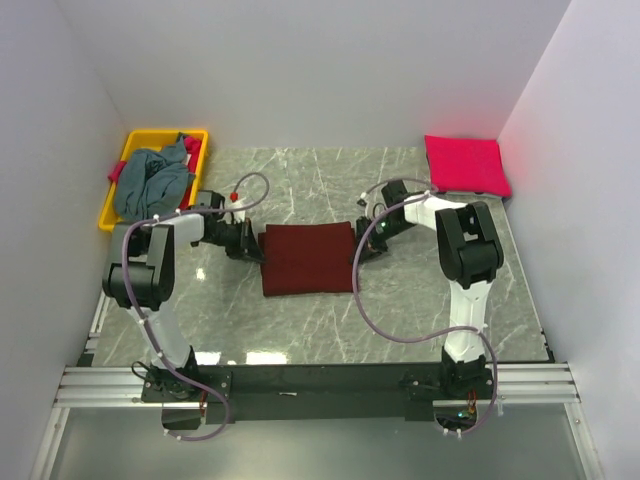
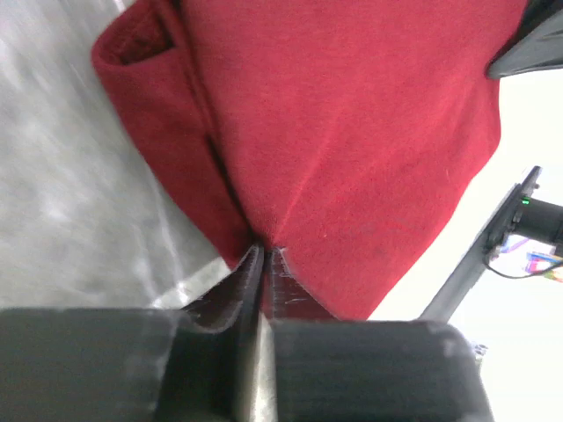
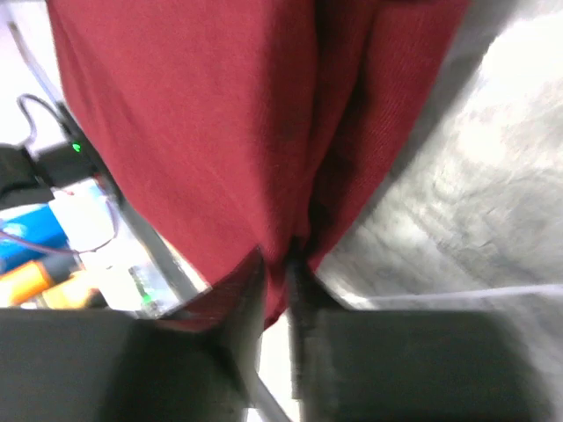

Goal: Fold and stack the t-shirts
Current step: Fold the tshirt

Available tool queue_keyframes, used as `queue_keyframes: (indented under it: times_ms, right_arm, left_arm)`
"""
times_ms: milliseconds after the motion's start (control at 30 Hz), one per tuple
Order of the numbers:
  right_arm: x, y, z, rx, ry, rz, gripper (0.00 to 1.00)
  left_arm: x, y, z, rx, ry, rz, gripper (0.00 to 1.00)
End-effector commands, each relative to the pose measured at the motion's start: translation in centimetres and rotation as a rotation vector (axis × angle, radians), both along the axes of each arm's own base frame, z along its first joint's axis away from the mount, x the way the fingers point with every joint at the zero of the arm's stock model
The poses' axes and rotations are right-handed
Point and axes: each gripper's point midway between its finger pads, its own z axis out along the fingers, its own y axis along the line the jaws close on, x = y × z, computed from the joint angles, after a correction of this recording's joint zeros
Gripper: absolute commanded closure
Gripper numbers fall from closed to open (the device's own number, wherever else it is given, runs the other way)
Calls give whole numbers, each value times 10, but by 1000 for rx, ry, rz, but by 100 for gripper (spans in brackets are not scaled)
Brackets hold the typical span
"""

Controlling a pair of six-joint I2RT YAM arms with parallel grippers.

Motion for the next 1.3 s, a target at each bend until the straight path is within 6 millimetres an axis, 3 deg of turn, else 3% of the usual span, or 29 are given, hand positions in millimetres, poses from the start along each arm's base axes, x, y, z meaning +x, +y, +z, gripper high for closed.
queue_keyframes:
  times_ms: [0,67,100,167,200,267,300,367,400,467,500,533,633,767,800,867,900,1000,1167,1267]
  right_arm:
    - [28,-1,25,12,-112,8,63]
    - [22,-10,33,-10,-123,20,47]
    - [22,-13,51,-2,-176,21,43]
    - [17,-18,66,15,-225,22,41]
    - [15,-17,86,36,-281,25,41]
    - [16,-10,107,100,-333,11,41]
    - [11,5,123,183,-327,-3,41]
    - [4,22,131,253,-297,-4,49]
    - [-13,40,128,298,-200,7,51]
    - [-19,62,130,366,-198,39,58]
    - [-31,69,121,374,-98,9,59]
    - [-33,86,125,419,-141,39,65]
    - [-55,111,113,452,-39,39,69]
    - [-65,122,69,377,24,37,72]
    - [-64,121,47,349,70,24,72]
    - [-56,117,25,318,105,-13,73]
    - [-55,112,5,284,145,-40,73]
    - [-47,90,-25,240,217,-118,73]
    - [-50,66,-41,193,238,-145,73]
    - [-54,57,-39,184,204,-131,73]
  left_arm:
    - [23,7,21,2,-114,-17,79]
    - [15,8,31,-26,-134,-33,66]
    - [13,12,46,-33,-179,-29,59]
    - [2,12,56,-46,-194,-42,58]
    - [-3,7,73,-90,-230,-63,59]
    - [-12,-3,86,-156,-235,-66,62]
    - [-18,-15,97,-199,-241,-85,66]
    - [-29,-41,106,-284,-211,-102,72]
    - [-32,-51,109,-307,-204,-108,78]
    - [-45,-69,106,-355,-119,-98,84]
    - [-47,-85,107,-376,-140,-131,87]
    - [-50,-89,101,-380,-84,-103,89]
    - [-56,-103,89,-406,-38,-121,93]
    - [-61,-107,52,-381,74,-106,94]
    - [-61,-105,32,-355,130,-91,94]
    - [-60,-101,14,-339,167,-87,95]
    - [-60,-96,-4,-321,218,-66,95]
    - [-60,-83,-32,-298,287,-35,93]
    - [-61,-62,-60,-279,324,-25,87]
    - [-58,-59,-55,-287,304,-41,81]
